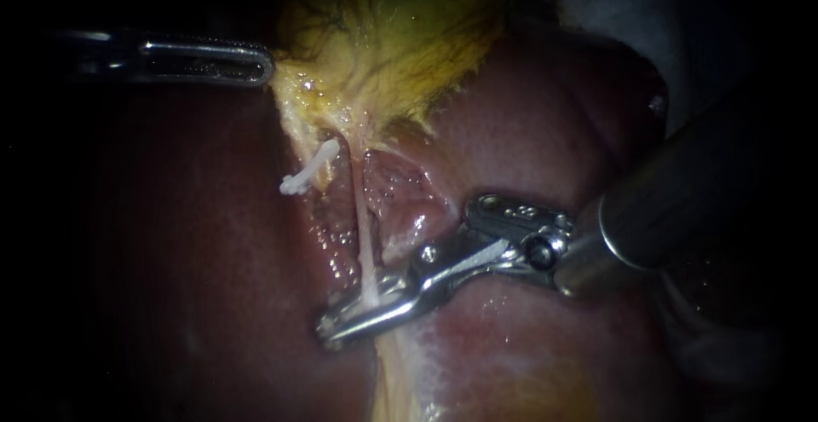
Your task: Clipping first clip right tube
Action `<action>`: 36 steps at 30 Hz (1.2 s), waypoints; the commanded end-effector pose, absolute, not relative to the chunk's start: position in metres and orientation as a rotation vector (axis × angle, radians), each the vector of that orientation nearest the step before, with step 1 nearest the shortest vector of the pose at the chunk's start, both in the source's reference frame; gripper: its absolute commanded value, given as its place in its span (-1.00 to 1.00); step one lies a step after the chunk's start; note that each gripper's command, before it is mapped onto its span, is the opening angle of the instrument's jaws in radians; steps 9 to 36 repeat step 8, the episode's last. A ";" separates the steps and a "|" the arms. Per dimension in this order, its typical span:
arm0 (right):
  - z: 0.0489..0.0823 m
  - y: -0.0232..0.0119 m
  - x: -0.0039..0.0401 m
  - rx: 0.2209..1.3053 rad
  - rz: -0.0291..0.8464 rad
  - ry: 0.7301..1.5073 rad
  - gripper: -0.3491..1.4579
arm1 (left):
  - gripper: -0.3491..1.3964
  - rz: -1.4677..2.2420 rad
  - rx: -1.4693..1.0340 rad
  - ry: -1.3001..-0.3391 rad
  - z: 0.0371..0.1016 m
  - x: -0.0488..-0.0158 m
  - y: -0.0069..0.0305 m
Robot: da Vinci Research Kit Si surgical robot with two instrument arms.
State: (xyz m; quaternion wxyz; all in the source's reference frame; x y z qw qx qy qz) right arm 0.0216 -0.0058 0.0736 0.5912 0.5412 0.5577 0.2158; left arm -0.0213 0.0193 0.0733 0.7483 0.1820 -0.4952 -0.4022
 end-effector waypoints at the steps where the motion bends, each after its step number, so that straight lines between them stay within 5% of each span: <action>1: 0.0736 -0.0058 0.0216 1.258 0.501 1.295 -1.00 | -1.00 -0.880 0.398 -1.083 0.0733 -0.0214 0.0193; 36: 0.0736 -0.0058 0.0215 1.257 0.501 1.295 -1.00 | -1.00 -0.880 0.398 -1.083 0.0734 -0.0214 0.0193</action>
